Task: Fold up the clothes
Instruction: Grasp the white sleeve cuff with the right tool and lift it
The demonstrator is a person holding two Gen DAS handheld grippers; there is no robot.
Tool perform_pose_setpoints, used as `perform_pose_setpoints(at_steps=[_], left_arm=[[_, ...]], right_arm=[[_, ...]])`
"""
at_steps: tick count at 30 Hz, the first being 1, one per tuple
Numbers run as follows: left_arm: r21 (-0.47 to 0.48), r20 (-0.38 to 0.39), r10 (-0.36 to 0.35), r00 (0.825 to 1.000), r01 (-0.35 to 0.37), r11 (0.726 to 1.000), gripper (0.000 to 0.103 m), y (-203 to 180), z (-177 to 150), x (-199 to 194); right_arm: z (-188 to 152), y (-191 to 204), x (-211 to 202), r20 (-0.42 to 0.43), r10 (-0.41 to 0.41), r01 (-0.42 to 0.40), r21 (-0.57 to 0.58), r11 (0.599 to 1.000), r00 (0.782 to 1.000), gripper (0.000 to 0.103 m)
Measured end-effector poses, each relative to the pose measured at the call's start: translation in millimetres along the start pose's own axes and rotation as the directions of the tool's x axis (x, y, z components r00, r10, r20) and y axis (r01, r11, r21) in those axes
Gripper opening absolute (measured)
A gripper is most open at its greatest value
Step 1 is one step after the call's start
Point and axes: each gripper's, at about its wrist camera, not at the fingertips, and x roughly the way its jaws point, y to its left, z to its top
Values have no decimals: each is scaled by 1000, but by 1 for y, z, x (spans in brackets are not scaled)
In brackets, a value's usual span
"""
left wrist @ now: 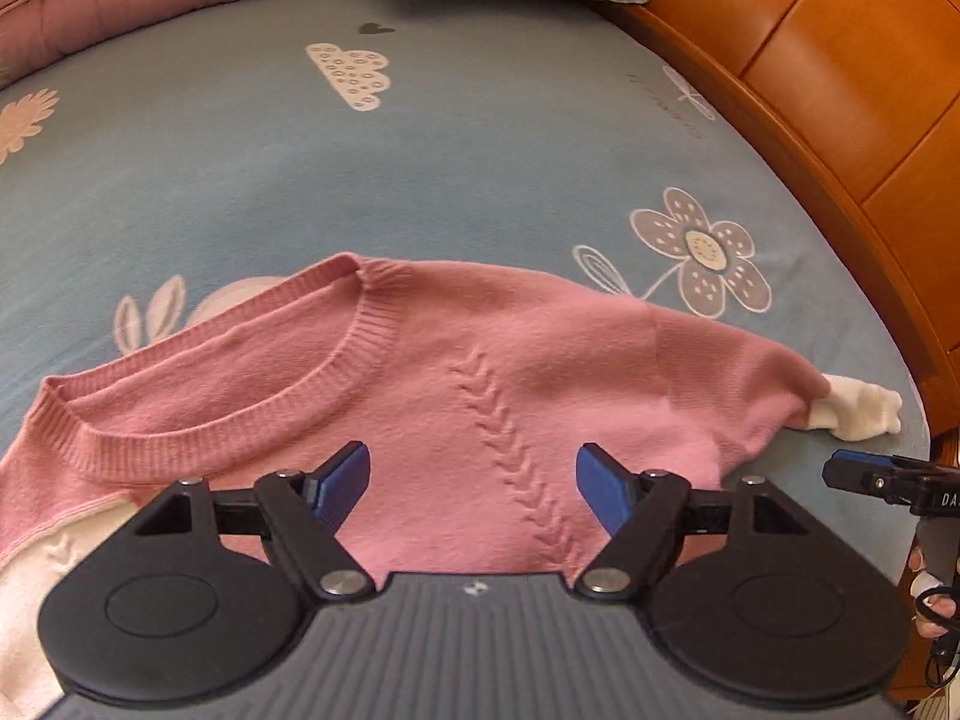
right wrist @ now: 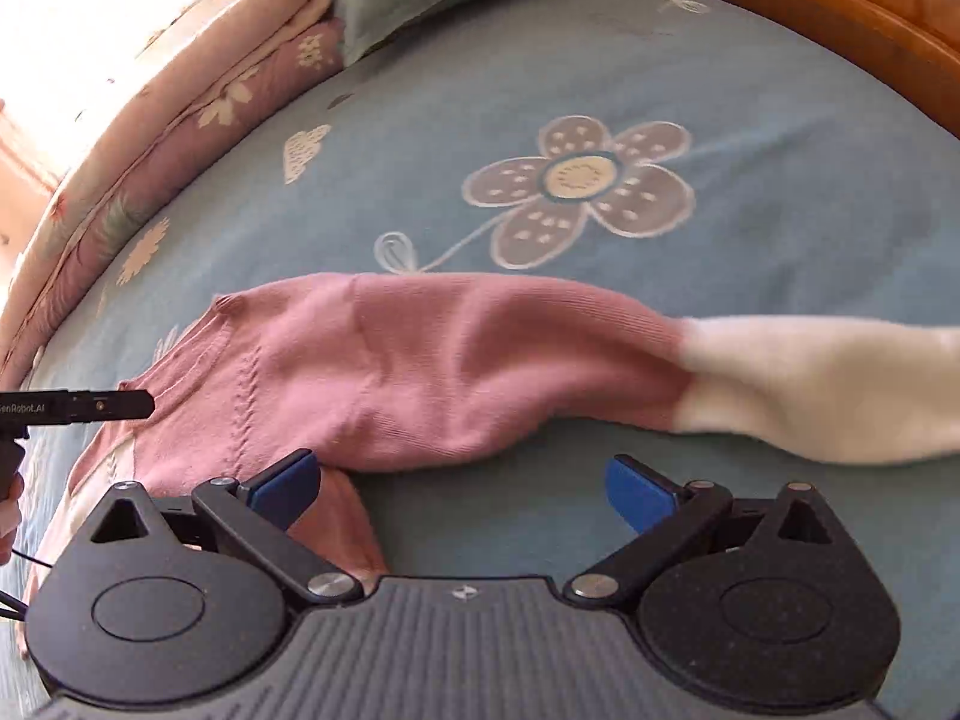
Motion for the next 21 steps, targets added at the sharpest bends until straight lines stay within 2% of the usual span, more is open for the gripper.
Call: perform_pose_setpoints(at_steps=[3,5,7,10,12,14,16,19,21], left_arm=[[18,-27,-37,999,38,999,75,-27,1,14],[29,-46,-61,997,63,998,75,-45,1,24],[40,-65,-86,994,88,995,75,-63,1,34],[55,-93,-121,988,126,990,75,-89,2,48],[70,-105,-119,987,127,989,75,-99,3,54],[70,-114,-112,987,121,990,75,-105,5,60],[64,-121,-112,986,120,991,75,-110,6,65],[52,-124,-129,984,136,989,75,-114,7,69],[57,-124,-131,984,139,989,75,-116,7,70]], right_arm=[[-6,-60,-27,68,-48,34,187,982,997,103],[-11,-98,-40,118,-54,16,306,952,992,103],[-18,-134,-46,179,-39,-42,429,902,983,103],[-26,-181,-44,305,42,-216,563,798,952,103],[-27,-201,-40,381,75,-306,594,744,922,103],[-21,-212,-37,428,81,-347,593,727,900,103],[-15,-215,-33,442,80,-352,578,736,893,103],[-11,-219,-33,444,85,-362,589,722,892,103],[-17,-221,-33,452,89,-374,593,713,888,95]])
